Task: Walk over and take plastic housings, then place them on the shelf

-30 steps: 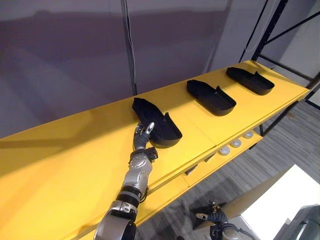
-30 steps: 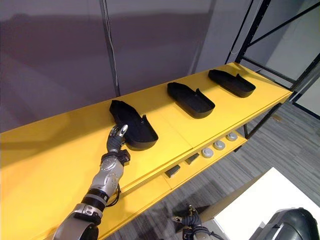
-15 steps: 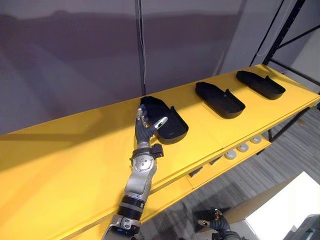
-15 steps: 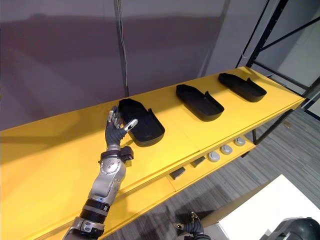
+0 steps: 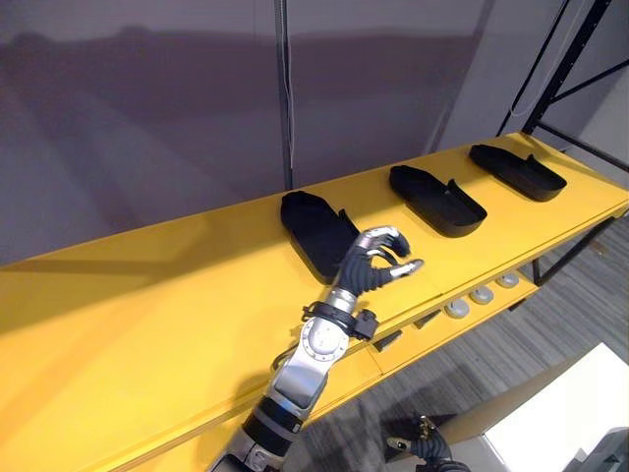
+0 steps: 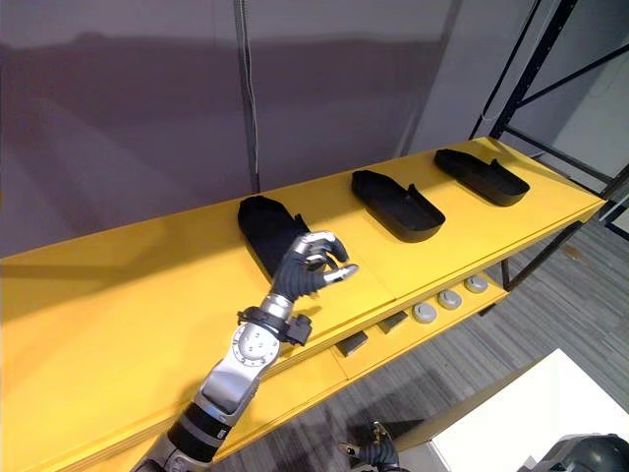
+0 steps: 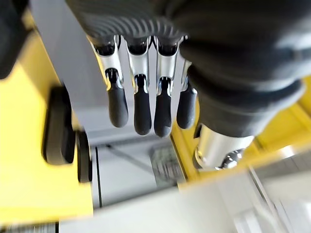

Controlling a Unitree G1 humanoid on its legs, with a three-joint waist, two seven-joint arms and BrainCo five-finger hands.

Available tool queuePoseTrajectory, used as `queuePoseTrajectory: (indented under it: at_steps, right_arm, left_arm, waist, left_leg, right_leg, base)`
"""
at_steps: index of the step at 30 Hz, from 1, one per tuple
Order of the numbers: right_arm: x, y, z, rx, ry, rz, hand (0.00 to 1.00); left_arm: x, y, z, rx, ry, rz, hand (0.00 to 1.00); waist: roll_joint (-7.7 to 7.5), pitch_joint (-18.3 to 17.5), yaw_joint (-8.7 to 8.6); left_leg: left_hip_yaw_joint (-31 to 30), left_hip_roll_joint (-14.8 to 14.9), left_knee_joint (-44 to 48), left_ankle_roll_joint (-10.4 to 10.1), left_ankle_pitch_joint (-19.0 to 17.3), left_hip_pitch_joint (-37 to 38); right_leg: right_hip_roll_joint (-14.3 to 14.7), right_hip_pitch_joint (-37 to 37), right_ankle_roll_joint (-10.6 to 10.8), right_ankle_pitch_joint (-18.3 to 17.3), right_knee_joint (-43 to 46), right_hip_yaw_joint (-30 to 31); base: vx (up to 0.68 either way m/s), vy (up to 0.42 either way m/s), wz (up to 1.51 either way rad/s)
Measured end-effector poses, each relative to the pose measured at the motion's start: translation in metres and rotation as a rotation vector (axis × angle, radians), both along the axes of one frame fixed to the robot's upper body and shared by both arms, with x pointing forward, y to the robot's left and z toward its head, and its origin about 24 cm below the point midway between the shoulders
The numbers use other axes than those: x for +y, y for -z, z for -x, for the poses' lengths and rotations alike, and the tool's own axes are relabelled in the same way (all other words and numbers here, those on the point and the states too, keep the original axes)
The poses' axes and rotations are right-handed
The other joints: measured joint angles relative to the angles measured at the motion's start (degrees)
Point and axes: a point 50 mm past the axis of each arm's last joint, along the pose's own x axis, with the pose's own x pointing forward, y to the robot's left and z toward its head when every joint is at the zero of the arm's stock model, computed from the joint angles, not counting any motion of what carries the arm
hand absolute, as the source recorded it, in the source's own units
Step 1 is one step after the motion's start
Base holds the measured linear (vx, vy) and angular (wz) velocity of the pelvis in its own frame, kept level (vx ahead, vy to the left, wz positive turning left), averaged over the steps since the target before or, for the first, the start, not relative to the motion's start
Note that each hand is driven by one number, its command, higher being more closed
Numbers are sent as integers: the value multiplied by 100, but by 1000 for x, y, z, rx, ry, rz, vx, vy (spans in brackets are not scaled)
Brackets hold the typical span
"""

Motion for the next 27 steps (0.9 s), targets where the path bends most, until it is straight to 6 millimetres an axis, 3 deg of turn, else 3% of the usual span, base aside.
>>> queuePoseTrajectory:
  at_steps: [5, 11, 14, 19, 27]
  right_arm:
    - [-1, 3, 2, 20, -9, -3, 0]
    - [-5, 3, -5, 19, -19, 7, 0]
    - [-4, 3, -9, 14, -22, 8, 0]
    - [-3, 2, -15, 10, -24, 9, 0]
    - [-4, 3, -13, 17, -13, 20, 0]
  left_arm:
    - [-12, 21, -1, 39, 88, -124, 100]
    - [0, 74, -9, 224, 82, -269, 100]
    - [7, 85, -12, 277, 61, -279, 100]
    - [20, 95, -19, 326, -15, -282, 100]
    - [44, 86, -39, 312, -204, -212, 100]
  waist:
    - [21, -19, -115]
    - [61, -17, -236]
    - [87, 12, -279]
    - [97, 169, -333]
    - [106, 265, -341]
  left_leg:
    - [44, -1, 1, 37, 26, -14]
    - [158, 11, 2, 37, 26, -92]
    - [158, 11, 2, 35, 25, -106]
    - [187, 26, 2, 23, 16, -135]
    - [232, 55, 2, -32, -26, -156]
  right_leg:
    - [25, -37, 0, 3, -10, 35]
    - [47, -126, -19, 82, -138, 152]
    - [47, -125, -20, 95, -176, 152]
    - [58, -131, -22, 143, -224, 169]
    - [79, -133, -42, 158, -309, 204]
  base:
    - [4, 13, -5]
    - [3, 11, -10]
    - [0, 0, 0]
    - [6, 5, -2]
    - [6, 3, -1]
